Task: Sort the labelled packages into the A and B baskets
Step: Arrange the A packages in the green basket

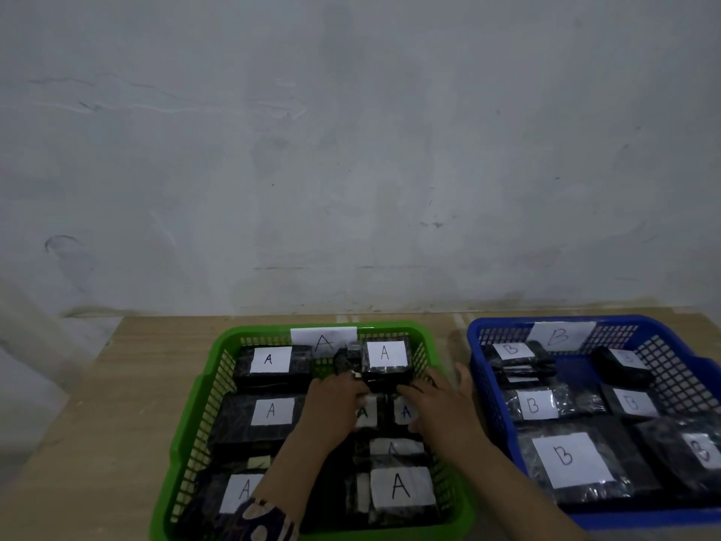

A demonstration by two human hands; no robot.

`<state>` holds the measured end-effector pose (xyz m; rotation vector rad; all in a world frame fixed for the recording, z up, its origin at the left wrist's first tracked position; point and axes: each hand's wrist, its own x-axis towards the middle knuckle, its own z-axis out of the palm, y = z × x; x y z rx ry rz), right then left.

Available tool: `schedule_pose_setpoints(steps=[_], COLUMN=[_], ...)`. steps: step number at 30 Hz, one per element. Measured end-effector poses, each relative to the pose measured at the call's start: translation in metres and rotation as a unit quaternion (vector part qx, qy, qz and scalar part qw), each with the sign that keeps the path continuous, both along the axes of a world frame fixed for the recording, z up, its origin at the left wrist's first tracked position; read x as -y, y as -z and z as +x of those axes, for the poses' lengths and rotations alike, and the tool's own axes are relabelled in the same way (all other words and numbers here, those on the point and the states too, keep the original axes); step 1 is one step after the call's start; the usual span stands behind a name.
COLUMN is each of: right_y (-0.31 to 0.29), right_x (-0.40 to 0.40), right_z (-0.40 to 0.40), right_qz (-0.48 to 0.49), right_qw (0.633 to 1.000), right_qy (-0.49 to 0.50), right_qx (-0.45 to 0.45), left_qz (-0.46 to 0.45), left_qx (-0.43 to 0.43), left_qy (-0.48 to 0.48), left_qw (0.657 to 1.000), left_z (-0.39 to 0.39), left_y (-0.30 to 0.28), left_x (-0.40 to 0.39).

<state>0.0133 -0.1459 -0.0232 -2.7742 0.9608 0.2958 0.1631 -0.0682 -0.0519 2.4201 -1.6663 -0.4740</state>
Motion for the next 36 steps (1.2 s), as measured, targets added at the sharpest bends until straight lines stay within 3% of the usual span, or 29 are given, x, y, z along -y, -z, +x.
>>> schedule_pose_setpoints(steps=[5, 17, 28, 36], right_y=[0.0, 0.001, 0.006, 0.008], right_x=[0.0, -0.002, 0.0, 0.0], right_z=[0.002, -0.004, -0.009, -0.01], right_qz=[0.019, 0.012, 0.007, 0.002], right_qw=[1.0, 0.997, 0.998, 0.999], right_qy=[0.0, -0.048, -0.044, -0.038], right_qx=[-0.02, -0.064, -0.035, 0.008], left_qz=[0.028, 0.125, 0.06, 0.074], left_qx=[-0.008, 0.062, 0.017, 0.013], left_qy=[-0.018, 0.036, -0.005, -0.026], left_qw=[0.999, 0.99, 0.998, 0.997], left_z=[-0.006, -0.014, -0.016, -0.018], left_y=[0.007, 0.006, 0.01, 0.013], left_x=[-0.005, -0.003, -0.01, -0.01])
